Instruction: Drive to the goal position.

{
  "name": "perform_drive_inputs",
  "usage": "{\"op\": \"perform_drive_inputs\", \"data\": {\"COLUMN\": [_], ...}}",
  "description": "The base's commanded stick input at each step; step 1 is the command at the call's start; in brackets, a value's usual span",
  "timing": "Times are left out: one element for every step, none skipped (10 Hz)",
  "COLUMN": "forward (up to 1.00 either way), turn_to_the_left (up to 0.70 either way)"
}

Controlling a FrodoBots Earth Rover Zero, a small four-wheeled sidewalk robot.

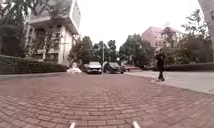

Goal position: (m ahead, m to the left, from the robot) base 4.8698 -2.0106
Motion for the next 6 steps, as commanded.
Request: {"op": "perform_drive_inputs", "data": {"forward": [0.70,0.70,0.70,0.70,0.70,0.70], "turn_to_the_left": [0.00,0.00,0.00,0.00,0.00,0.00]}}
